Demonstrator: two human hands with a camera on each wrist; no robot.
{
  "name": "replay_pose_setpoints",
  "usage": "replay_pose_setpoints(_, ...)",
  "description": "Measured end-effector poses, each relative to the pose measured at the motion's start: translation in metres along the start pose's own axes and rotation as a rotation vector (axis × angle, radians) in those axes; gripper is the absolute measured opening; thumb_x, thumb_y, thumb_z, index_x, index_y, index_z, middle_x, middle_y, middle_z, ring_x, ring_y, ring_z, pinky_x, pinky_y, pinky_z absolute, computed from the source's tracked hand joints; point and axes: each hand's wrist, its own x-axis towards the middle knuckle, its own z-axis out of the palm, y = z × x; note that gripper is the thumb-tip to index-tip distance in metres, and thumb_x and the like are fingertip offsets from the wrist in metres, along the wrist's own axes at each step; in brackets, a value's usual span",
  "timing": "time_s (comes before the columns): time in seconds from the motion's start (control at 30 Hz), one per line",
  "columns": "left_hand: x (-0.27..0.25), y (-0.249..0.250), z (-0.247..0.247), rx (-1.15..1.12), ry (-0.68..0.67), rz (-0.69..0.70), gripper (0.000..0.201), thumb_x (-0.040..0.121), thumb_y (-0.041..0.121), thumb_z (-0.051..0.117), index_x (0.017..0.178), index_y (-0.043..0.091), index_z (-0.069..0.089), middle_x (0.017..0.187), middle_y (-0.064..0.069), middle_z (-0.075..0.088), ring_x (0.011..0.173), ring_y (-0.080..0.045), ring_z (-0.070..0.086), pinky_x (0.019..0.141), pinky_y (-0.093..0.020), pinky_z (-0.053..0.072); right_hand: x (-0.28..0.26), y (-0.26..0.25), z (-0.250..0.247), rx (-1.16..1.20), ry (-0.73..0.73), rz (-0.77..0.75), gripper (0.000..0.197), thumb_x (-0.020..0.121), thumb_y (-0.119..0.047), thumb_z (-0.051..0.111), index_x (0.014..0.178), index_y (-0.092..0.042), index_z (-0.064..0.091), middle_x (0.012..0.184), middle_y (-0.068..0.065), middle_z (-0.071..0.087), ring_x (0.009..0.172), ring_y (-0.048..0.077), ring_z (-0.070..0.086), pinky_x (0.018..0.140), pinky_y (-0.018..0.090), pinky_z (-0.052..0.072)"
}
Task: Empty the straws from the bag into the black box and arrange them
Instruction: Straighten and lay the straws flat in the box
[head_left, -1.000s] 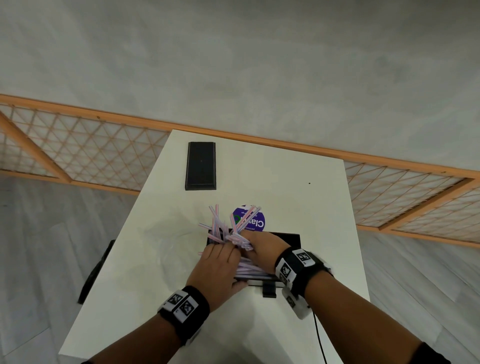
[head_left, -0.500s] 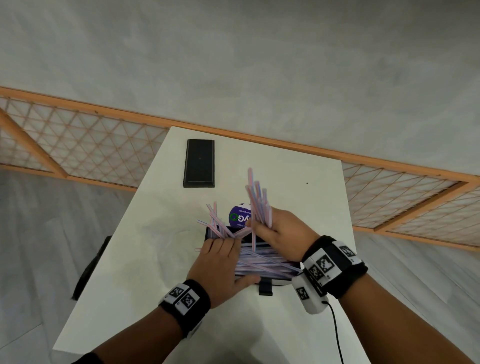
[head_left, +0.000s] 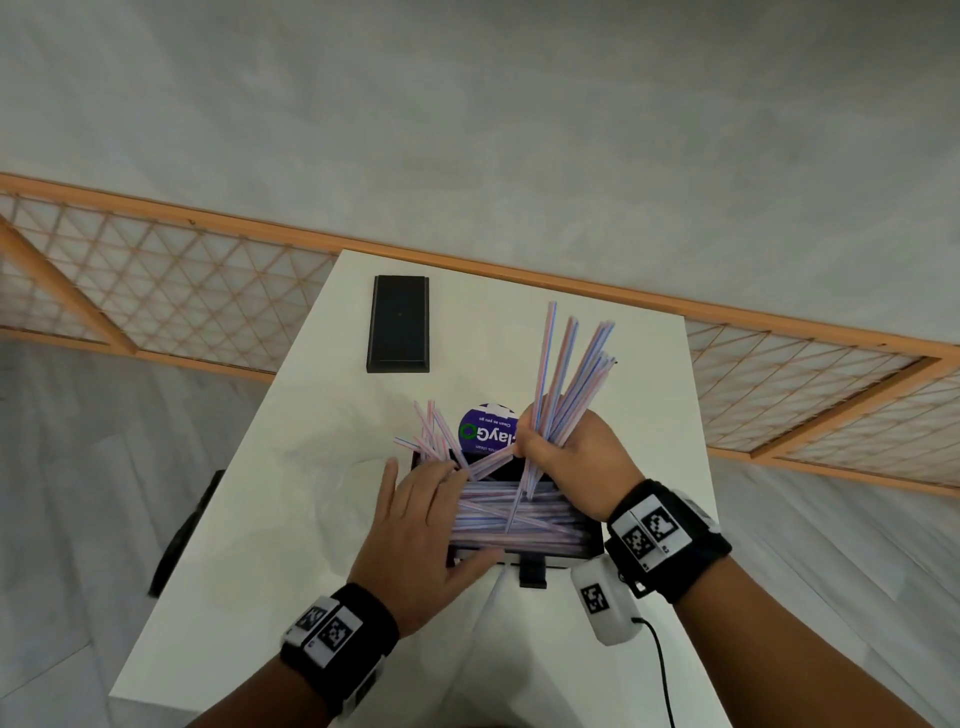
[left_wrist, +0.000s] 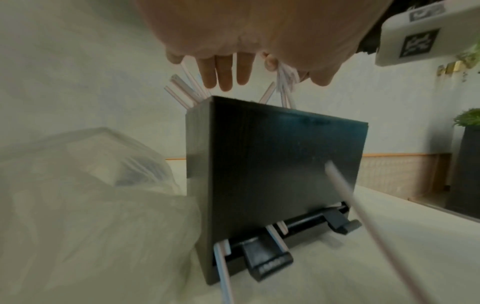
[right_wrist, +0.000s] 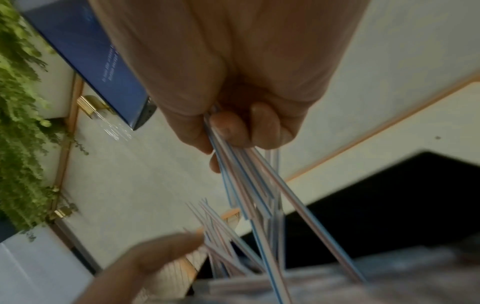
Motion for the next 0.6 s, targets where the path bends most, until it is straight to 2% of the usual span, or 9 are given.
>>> replay_pose_setpoints(0.1,-0.009,0.002,0.005,0.023,-0.055,0.113,0.068,0.095,0.066,0.057,0.14,0.015,0.06,0.147,-0.013,0.053,0.141,-0.033,0.047,0.121,-0.064,0.022,0.004,0.021,0.016,-0.044,0.021,0.084,0.022,0.097,-0.033,0.06,0.079,-0.02,0.062,0.072,0.002,0.064,0.066,0.013,0.059,0.063,0.029,0.048)
replay_pose_setpoints(0.17,-0.011,0.003,0.011,0.047,-0.098,0.133,0.06,0.097,0.06,0.055,0.137,0.016,0.061,0.147,-0.014,0.053,0.141,-0.034,0.047,0.122,-0.064,0.021,0.005,0.032,0.027,-0.097,0.003,0.127,0.023,0.097,-0.04,0.058,0.085,-0.021,0.064,0.075,-0.003,0.066,0.07,0.013,0.062,0.065,0.03,0.049)
replay_pose_setpoints(0.27,-0.009,0.007,0.01,-0.004,-0.062,0.12,0.048,0.094,0.052,0.062,0.124,0.014,0.067,0.132,-0.01,0.061,0.127,-0.031,0.056,0.116,-0.061,0.033,0.0,0.034,0.036,-0.186,-0.065,0.14,0.03,0.099,-0.044,0.054,0.094,-0.017,0.067,0.084,0.002,0.07,0.079,0.02,0.064,0.071,0.033,0.05)
replay_pose_setpoints(0.33,-0.012,0.013,0.007,-0.062,0.016,0.165,0.03,0.093,0.045,0.066,0.105,0.017,0.068,0.111,-0.004,0.064,0.104,-0.028,0.062,0.099,-0.048,0.045,-0.004,0.025,0.035,-0.233,-0.086,0.091,0.031,0.101,-0.044,0.051,0.101,-0.018,0.068,0.088,0.002,0.071,0.083,0.02,0.064,0.073,0.033,0.049)
replay_pose_setpoints(0.4,-0.022,0.018,0.01,-0.092,-0.023,0.265,0.022,0.096,0.041,0.063,0.088,0.021,0.062,0.094,0.0,0.059,0.084,-0.023,0.057,0.078,-0.038,0.044,-0.006,0.013,0.03,-0.255,-0.078,-0.006,0.027,0.103,-0.039,0.051,0.098,-0.016,0.066,0.084,0.003,0.069,0.079,0.02,0.062,0.071,0.034,0.047)
replay_pose_setpoints(0.47,-0.035,0.019,0.018,-0.063,-0.234,0.354,0.024,0.099,0.041,0.057,0.083,0.024,0.054,0.084,0.002,0.054,0.074,-0.02,0.054,0.068,-0.035,0.041,-0.008,0.001,0.023,-0.336,-0.095,-0.108,0.023,0.101,-0.035,0.053,0.089,-0.017,0.058,0.075,0.002,0.063,0.071,0.021,0.057,0.067,0.037,0.044)
replay_pose_setpoints(0.5,-0.038,0.019,0.022,-0.017,-0.378,0.363,0.025,0.1,0.043,0.053,0.085,0.023,0.054,0.085,0.001,0.056,0.075,-0.021,0.057,0.067,-0.035,0.043,-0.008,-0.003,0.021,-0.417,-0.139,-0.139,0.02,0.1,-0.034,0.053,0.088,-0.018,0.053,0.074,0.001,0.061,0.069,0.023,0.056,0.066,0.038,0.044)
replay_pose_setpoints(0.53,-0.04,0.019,0.025,0.028,-0.537,0.336,0.028,0.1,0.047,0.049,0.093,0.021,0.057,0.092,-0.002,0.059,0.082,-0.024,0.061,0.071,-0.036,0.046,-0.008,-0.007,0.02,-0.517,-0.203,-0.162,0.016,0.099,-0.034,0.053,0.09,-0.021,0.051,0.077,0.0,0.062,0.072,0.025,0.058,0.067,0.039,0.047)
replay_pose_setpoints(0.6,-0.04,0.017,0.031,0.069,-0.848,0.21,0.046,0.099,0.054,0.047,0.116,0.012,0.057,0.116,-0.012,0.061,0.104,-0.035,0.061,0.088,-0.044,0.047,-0.007,-0.011,0.022,-0.749,-0.33,-0.163,0.011,0.096,-0.033,0.053,0.103,-0.024,0.053,0.092,0.001,0.066,0.083,0.028,0.063,0.069,0.037,0.05)
